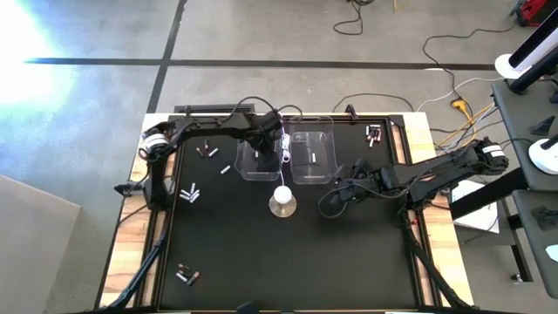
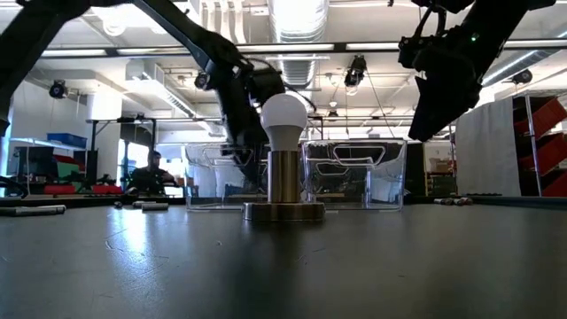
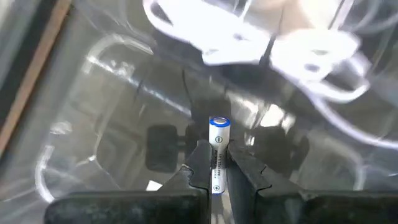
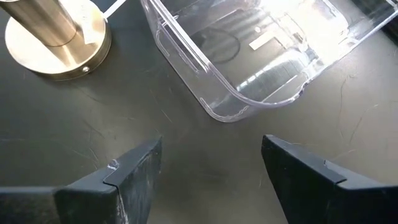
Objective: Sort batteries
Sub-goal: Put the white battery into the left transparent bin
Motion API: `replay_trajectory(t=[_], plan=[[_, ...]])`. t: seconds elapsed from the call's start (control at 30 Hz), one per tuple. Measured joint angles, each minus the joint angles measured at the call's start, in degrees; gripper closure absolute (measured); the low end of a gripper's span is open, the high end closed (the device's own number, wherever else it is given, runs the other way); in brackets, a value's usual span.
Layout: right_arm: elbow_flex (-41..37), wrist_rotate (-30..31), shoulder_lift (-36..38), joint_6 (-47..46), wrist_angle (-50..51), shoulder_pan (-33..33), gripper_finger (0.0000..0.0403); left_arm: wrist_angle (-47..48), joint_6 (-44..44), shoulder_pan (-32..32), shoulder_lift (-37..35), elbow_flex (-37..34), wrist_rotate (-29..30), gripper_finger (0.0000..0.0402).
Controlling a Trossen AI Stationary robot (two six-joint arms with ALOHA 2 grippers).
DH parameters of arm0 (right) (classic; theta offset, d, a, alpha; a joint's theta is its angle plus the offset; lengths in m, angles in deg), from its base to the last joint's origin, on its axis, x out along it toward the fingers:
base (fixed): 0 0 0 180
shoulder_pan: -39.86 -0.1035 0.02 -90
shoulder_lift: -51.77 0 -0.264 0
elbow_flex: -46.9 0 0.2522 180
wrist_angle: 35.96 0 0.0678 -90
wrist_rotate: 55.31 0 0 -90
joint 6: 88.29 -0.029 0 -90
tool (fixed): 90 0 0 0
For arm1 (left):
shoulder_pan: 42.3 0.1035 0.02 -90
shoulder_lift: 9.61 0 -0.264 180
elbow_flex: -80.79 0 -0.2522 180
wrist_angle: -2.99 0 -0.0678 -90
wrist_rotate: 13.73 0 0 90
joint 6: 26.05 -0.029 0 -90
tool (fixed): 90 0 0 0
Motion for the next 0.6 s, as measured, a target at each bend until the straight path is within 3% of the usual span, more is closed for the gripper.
replay_trajectory(t=[0.37,0.6], plan=[[-0.7,0.0,-0.3,-0.7,-0.2,0.0,0.0146,2.3,-2.2,-0.8,5.9,2.7,-0.2,0.0391],[-0.7,0.2,-0.3,-0.5,-0.3,0.0,0.0133,2.4,-2.5,-0.9,5.5,2.6,-0.1,0.0356]])
